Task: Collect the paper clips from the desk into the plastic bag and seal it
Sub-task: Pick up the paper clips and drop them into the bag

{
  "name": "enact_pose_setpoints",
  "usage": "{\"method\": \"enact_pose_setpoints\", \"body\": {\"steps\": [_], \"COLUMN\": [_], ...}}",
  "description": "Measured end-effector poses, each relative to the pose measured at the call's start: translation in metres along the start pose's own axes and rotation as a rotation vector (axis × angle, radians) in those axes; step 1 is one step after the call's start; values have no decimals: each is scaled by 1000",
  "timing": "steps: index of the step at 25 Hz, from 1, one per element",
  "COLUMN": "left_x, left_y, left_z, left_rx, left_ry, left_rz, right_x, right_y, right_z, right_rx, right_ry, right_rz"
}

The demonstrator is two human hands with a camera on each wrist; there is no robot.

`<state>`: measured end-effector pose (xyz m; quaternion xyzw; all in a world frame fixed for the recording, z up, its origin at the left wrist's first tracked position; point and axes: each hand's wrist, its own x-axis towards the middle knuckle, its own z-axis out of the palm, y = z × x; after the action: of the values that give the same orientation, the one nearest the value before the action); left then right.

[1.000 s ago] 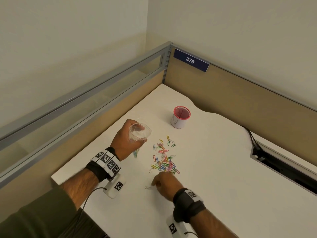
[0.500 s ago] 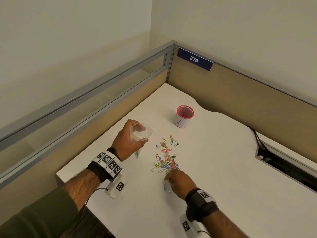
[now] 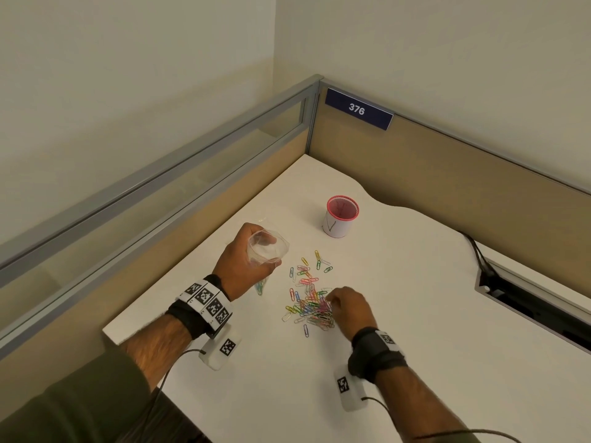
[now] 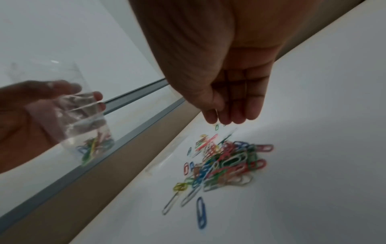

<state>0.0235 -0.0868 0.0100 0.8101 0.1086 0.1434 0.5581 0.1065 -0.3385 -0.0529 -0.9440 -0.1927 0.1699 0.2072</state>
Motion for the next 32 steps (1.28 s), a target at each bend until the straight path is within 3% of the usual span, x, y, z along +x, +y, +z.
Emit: {"method": "enact_pose_setpoints", "body": {"steps": [3, 6, 13, 18, 22, 27, 32], "left_x": [2, 3, 6, 11, 18, 24, 23], "left_y": [-1, -3, -3, -3, -4, -4, 0], "left_z": [-3, -3, 2, 5, 7, 16, 25], "left_rx": [-5, -5, -24, -51, -46, -43, -15], "left_ry": [-6, -14, -19, -46, -45, -55, -73], "left_rz": [-13, -26, -31, -33, -20, -17, 22], "right_x": [3, 2, 13, 18, 9, -3, -2], "right_y": [4, -7, -17, -17, -27, -77, -132], "right_z": [-4, 11, 30, 9, -31, -108, -138], "right_rx": [-45, -215, -314, -134, 205, 444, 424], "right_ry": [-126, -237, -104, -46, 57, 160, 141], "right_rz": [54, -42, -118, 26, 72, -44, -243]}}
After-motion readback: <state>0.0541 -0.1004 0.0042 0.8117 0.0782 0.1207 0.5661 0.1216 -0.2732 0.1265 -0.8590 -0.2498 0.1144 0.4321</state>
